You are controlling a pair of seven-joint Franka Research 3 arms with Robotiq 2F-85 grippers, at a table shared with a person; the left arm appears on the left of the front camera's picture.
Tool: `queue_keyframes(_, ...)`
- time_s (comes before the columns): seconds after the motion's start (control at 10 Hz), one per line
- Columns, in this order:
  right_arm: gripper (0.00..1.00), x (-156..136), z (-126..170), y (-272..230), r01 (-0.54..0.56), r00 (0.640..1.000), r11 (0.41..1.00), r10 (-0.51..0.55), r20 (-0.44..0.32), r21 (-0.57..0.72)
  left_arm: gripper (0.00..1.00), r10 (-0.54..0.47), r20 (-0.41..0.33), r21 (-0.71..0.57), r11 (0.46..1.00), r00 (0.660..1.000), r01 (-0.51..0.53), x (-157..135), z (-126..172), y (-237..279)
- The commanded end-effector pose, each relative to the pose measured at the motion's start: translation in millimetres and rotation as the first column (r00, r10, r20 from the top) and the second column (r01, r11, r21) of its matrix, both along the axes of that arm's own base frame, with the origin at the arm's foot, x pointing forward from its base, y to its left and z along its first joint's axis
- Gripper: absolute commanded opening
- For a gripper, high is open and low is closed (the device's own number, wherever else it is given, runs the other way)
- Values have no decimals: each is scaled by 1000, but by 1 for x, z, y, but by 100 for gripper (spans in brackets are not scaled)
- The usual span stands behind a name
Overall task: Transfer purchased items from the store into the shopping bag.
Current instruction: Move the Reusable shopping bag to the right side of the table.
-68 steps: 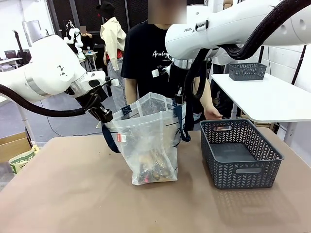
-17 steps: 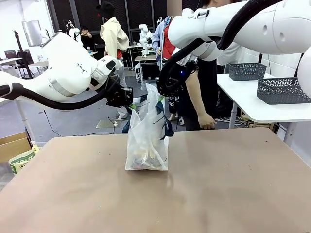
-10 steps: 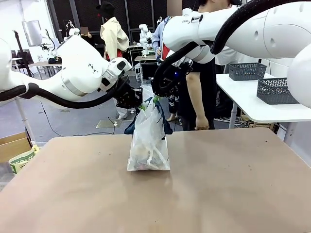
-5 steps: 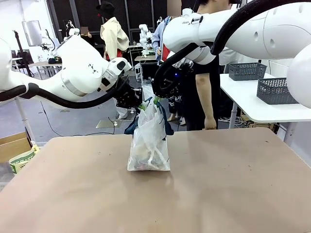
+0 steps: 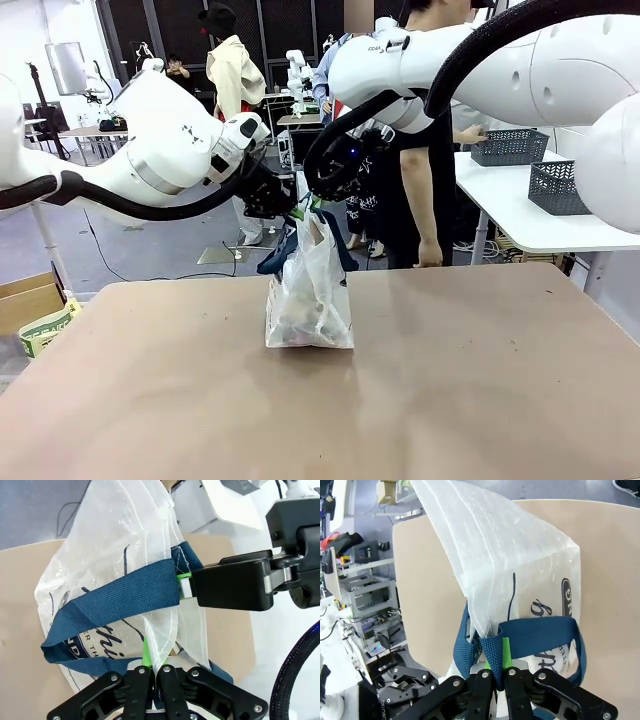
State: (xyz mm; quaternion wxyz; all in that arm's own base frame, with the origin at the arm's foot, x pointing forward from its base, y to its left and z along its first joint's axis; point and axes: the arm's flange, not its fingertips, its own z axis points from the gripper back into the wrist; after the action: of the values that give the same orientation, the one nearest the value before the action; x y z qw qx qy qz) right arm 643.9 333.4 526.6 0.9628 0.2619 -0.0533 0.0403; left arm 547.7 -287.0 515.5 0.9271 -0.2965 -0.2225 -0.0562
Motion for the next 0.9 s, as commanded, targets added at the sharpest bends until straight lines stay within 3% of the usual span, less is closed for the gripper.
queue_keyframes(0.0,0,5,4,8,45,999,999,-45,-5,15,0,-32,15,-63,997,999,33,1,4,-1)
queue_keyframes(0.1,0,6,3,8,40,999,999,-40,-5,7,0,-81,18,-71,994,997,82,1,1,0)
queue_keyframes(0.2,0,6,5,2,-44,999,999,44,0,-1,0,2,-5,-13,1000,1000,-2,0,0,-1)
queue_keyframes(0.3,0,1,-1,0,17,1000,1000,-17,-5,3,0,2,-5,-13,1000,1000,-2,0,0,-1)
queue_keyframes(0.7,0,1,-1,0,17,1000,1000,-17,-5,3,0,-12,-7,-17,1000,1000,12,1,-4,0)
queue_keyframes(0.8,0,2,-2,-2,8,1000,1000,-8,-4,0,0,-86,18,-25,996,996,86,3,-6,0)
